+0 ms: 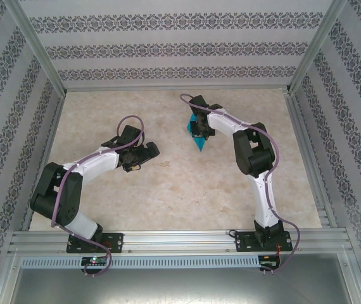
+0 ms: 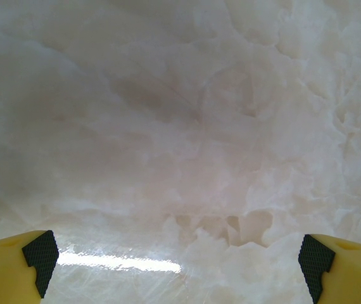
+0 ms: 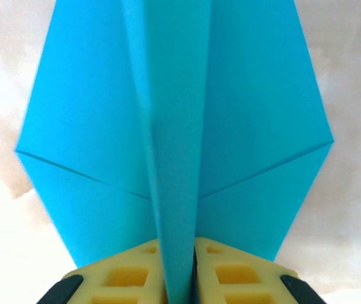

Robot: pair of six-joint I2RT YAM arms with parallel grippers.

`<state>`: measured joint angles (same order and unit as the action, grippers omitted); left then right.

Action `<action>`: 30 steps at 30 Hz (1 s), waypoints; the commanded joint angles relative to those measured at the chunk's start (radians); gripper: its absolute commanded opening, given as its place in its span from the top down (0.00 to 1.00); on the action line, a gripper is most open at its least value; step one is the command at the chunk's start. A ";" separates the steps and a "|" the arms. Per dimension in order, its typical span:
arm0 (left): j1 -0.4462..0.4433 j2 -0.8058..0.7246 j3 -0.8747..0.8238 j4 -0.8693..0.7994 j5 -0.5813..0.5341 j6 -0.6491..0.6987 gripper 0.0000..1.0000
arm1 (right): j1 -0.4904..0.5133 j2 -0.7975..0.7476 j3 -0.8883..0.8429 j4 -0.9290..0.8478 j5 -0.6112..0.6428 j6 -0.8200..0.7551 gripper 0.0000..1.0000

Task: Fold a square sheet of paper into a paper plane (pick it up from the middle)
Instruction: Place the paper plane at the top-center of the table.

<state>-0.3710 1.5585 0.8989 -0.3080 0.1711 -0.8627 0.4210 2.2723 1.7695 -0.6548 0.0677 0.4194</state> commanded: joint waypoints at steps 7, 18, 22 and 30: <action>0.009 -0.001 0.000 -0.049 -0.017 0.029 0.00 | 0.001 0.036 -0.006 -0.029 0.030 0.022 0.83; 0.012 -0.051 0.128 -0.185 -0.153 0.117 0.00 | 0.011 -0.198 0.012 -0.062 0.050 0.042 0.63; 0.025 -0.065 0.205 -0.243 -0.203 0.177 0.00 | 0.011 -0.270 -0.001 -0.061 0.052 0.048 0.54; 0.097 -0.161 0.249 -0.269 -0.457 0.306 0.00 | -0.037 -0.612 -0.282 0.148 0.177 -0.006 0.06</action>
<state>-0.3111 1.4521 1.1549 -0.5285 -0.1368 -0.6441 0.4088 1.7790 1.5925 -0.6064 0.1322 0.4568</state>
